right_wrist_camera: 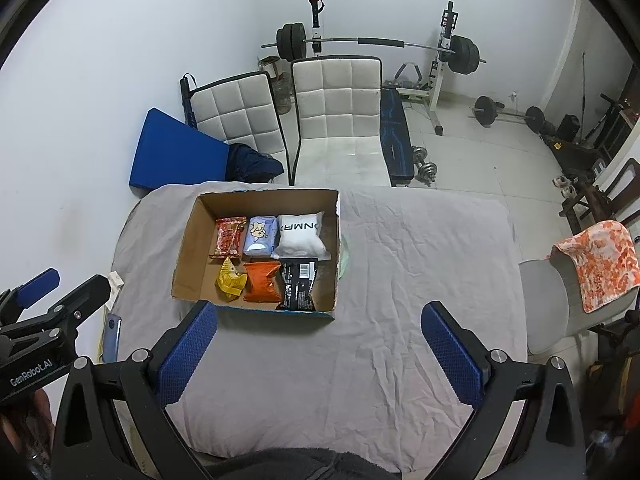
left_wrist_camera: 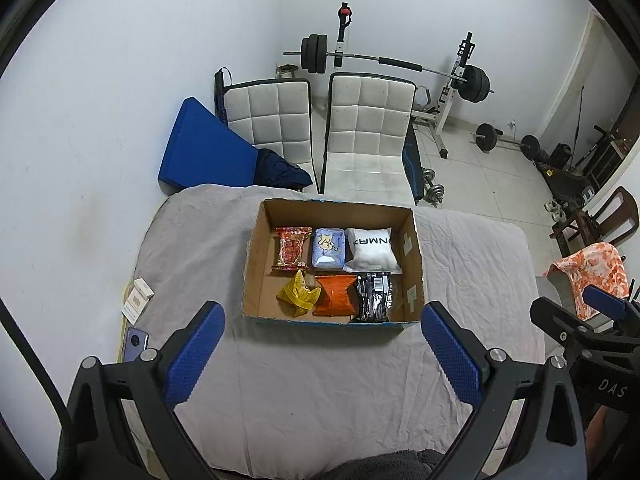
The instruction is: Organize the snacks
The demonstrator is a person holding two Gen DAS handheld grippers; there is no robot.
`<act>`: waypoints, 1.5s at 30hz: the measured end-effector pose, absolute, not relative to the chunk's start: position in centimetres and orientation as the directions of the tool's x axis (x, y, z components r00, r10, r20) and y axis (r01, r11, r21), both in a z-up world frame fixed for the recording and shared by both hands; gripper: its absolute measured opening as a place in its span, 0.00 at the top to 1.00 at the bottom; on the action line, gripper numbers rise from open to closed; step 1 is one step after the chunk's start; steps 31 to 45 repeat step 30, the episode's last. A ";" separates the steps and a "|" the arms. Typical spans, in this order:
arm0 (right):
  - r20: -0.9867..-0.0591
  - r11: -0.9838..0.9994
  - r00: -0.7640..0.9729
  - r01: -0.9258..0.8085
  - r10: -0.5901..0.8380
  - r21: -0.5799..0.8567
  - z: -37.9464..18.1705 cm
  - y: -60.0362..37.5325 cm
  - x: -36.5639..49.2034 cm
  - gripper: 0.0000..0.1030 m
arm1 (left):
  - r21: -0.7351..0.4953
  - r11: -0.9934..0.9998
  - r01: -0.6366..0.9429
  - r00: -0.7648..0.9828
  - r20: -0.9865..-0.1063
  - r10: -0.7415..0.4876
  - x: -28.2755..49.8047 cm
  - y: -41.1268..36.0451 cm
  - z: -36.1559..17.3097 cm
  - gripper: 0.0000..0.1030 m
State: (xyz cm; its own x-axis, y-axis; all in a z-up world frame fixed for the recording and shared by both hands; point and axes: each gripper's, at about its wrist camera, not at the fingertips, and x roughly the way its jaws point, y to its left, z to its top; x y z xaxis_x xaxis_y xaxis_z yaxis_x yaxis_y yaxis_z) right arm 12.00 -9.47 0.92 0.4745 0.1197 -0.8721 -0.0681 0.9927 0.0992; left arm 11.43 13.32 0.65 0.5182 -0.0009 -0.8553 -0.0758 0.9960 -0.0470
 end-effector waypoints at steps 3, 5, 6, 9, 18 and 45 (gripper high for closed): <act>-0.873 0.993 0.473 -0.068 0.118 0.097 1.0 -9.6 11.9 0.00 | -0.048 0.996 -0.077 0.520 -0.854 -0.001 11.3 13.2 0.7 0.02; -0.872 0.993 0.475 -0.066 0.116 0.096 1.1 -9.6 11.8 0.00 | -0.049 0.996 -0.079 0.520 -0.854 -0.001 11.2 13.2 0.8 0.02; -0.872 0.993 0.475 -0.065 0.115 0.096 1.1 -9.7 11.9 0.00 | -0.052 0.996 -0.079 0.520 -0.854 -0.003 11.2 13.2 0.8 0.02; -0.871 0.993 0.478 -0.064 0.114 0.095 1.1 -9.8 11.9 0.00 | -0.055 0.995 -0.082 0.522 -0.853 -0.004 11.1 13.3 0.9 0.02; -0.868 0.993 0.484 -0.068 0.114 0.093 1.4 -9.7 11.7 0.00 | -0.058 0.994 -0.090 0.535 -0.845 -0.001 10.8 13.6 1.3 0.02; -0.870 0.993 0.479 -0.073 0.120 0.096 1.4 -9.6 11.7 0.00 | -0.058 0.995 -0.079 0.530 -0.848 -0.007 10.6 13.2 1.3 0.02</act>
